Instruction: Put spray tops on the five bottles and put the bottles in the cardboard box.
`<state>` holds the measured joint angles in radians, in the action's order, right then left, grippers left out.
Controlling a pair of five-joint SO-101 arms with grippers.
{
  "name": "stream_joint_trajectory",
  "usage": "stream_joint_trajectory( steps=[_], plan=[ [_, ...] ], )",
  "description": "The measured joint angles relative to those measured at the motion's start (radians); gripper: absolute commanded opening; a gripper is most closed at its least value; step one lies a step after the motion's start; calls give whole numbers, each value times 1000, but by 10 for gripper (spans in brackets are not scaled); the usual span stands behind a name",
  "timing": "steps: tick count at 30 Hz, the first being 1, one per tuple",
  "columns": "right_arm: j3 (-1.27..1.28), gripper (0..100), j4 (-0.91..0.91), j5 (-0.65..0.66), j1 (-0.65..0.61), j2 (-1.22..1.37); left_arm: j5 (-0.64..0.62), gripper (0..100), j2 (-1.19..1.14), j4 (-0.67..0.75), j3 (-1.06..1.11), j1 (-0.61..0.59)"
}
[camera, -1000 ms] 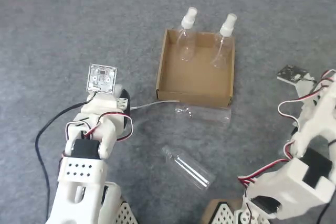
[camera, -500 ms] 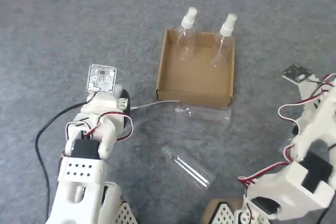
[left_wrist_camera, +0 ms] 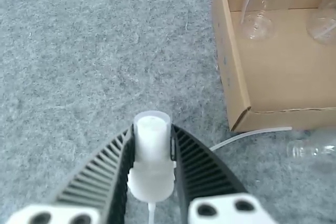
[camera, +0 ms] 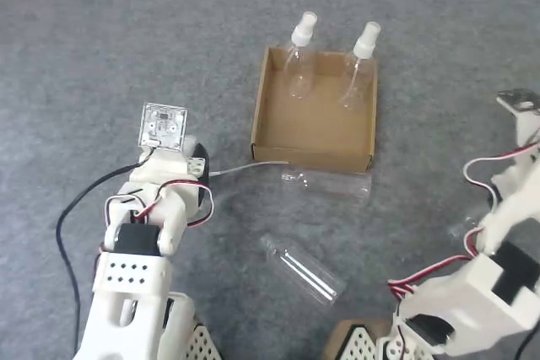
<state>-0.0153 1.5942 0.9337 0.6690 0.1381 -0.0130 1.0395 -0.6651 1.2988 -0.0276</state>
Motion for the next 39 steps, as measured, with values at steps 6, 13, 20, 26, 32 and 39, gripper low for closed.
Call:
stream_joint_trajectory(
  steps=[6,13,20,26,32,39],
  plan=[
    [0,6,-20,-2,89,0,0,11,0,0,0,2],
    [190,6,-81,155,121,-161,0,11,0,0,0,2],
    [509,6,-273,359,127,-282,0,11,0,0,0,2],
    [591,6,-362,308,71,-284,0,11,0,0,0,2],
    [592,6,-430,51,-81,-284,0,11,0,0,0,-2],
    [592,6,-439,-84,-279,-284,0,11,0,0,0,0]
  ],
)
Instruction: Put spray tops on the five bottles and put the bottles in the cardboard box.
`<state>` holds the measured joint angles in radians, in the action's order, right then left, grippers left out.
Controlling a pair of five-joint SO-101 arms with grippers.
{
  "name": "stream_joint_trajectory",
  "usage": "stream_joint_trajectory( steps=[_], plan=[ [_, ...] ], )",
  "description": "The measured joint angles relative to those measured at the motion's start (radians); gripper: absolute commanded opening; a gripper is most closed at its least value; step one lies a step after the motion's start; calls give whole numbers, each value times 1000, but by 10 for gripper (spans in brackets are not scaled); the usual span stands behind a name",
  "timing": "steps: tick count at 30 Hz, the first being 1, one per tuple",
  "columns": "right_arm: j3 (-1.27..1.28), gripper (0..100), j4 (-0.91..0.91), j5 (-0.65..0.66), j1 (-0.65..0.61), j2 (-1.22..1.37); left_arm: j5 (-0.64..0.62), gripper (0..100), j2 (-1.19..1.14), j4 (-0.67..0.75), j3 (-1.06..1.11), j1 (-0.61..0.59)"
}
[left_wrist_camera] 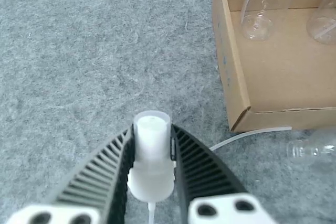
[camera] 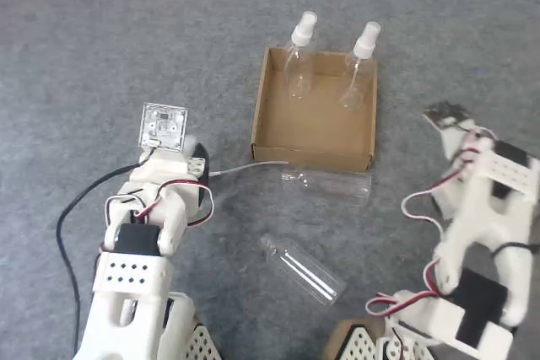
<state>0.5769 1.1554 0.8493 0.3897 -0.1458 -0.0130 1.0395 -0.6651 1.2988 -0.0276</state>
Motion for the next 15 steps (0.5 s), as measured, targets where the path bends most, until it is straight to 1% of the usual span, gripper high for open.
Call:
stream_joint_trajectory(
  steps=[3,7,9,11,13,15],
  plan=[
    [-20,19,26,-58,-71,0,0,11,0,0,0,2],
    [-147,130,166,-68,-95,0,0,11,0,0,0,-2],
    [-222,174,273,-23,-94,0,0,11,0,0,0,0],
    [-281,200,359,52,-77,0,0,11,0,0,0,2],
    [-324,222,428,150,-38,-2,0,11,0,0,0,0],
    [-339,248,451,270,15,-18,0,11,0,0,0,-2]
  ],
)
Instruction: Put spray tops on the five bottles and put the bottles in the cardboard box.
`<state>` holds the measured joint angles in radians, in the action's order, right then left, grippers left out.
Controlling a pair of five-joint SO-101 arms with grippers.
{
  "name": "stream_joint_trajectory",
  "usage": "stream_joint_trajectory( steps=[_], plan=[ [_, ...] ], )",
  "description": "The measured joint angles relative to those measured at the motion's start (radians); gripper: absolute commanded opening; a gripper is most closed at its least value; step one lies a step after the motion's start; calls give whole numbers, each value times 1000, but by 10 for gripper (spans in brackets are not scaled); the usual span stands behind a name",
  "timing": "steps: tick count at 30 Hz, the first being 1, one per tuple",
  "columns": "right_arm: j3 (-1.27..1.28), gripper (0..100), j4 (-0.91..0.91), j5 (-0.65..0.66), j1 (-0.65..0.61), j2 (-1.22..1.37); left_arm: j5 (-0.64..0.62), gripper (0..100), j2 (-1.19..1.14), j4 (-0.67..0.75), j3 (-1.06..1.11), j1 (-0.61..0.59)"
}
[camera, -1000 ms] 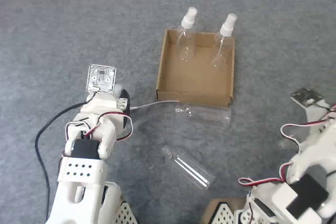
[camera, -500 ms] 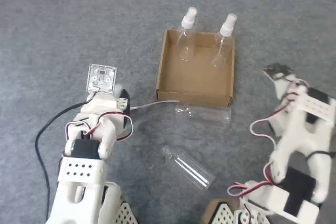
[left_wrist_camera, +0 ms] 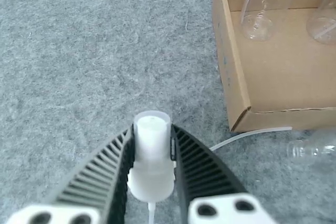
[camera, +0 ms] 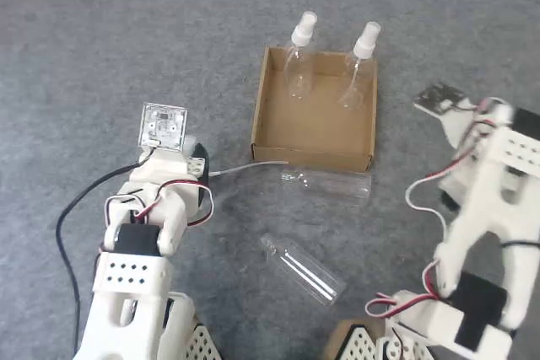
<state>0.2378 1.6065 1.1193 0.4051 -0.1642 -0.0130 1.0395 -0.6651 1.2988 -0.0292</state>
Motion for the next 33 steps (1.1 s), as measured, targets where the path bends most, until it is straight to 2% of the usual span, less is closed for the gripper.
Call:
stream_joint_trajectory(
  steps=[4,6,9,18,26,30,33],
  plan=[
    [-9,273,9,233,115,-8,0,11,0,0,0,3],
    [-11,273,-17,288,150,-8,0,11,0,0,0,3],
    [-12,273,-74,302,186,25,0,11,0,0,0,3],
    [-14,274,-238,302,187,245,0,11,0,0,0,3],
    [-15,266,-256,367,187,347,0,11,0,0,0,3],
    [-15,140,-262,361,193,397,0,11,0,0,0,3],
    [-15,14,-267,264,193,413,0,11,0,0,0,3]
  ],
)
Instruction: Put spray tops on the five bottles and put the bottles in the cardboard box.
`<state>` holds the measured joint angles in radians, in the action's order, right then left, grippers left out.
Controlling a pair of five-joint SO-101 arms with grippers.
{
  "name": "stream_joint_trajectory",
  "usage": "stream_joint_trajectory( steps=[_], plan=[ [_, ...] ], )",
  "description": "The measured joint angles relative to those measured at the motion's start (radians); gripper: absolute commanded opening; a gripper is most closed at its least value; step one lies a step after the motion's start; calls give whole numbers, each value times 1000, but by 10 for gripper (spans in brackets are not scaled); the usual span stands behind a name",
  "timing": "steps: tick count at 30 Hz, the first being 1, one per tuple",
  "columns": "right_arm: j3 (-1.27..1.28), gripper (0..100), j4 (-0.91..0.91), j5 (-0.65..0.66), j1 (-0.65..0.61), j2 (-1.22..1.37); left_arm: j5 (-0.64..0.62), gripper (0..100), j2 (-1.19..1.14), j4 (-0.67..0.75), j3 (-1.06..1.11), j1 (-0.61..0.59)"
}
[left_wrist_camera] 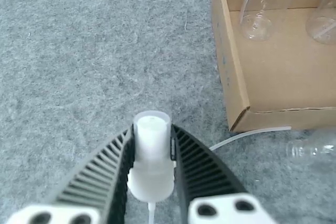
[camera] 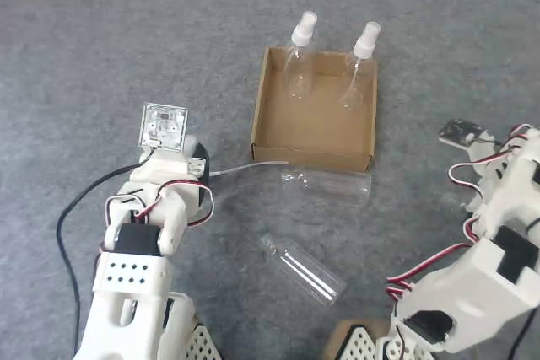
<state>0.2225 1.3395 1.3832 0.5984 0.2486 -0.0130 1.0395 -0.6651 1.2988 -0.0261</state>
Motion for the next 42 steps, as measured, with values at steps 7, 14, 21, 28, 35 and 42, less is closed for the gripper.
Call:
stream_joint_trajectory(
  steps=[7,14,21,28,35,42],
  plan=[
    [-43,39,0,-453,2,18,0,11,0,0,0,0],
    [-48,95,-6,-830,0,18,0,11,0,0,0,0],
    [-48,308,-20,-868,0,18,0,11,0,0,0,0],
    [-63,310,-20,-816,-69,18,0,11,0,0,0,0],
    [-117,270,-20,-637,-98,18,0,11,0,0,0,0],
    [-117,217,-20,-465,-54,57,0,11,0,0,0,0]
  ],
)
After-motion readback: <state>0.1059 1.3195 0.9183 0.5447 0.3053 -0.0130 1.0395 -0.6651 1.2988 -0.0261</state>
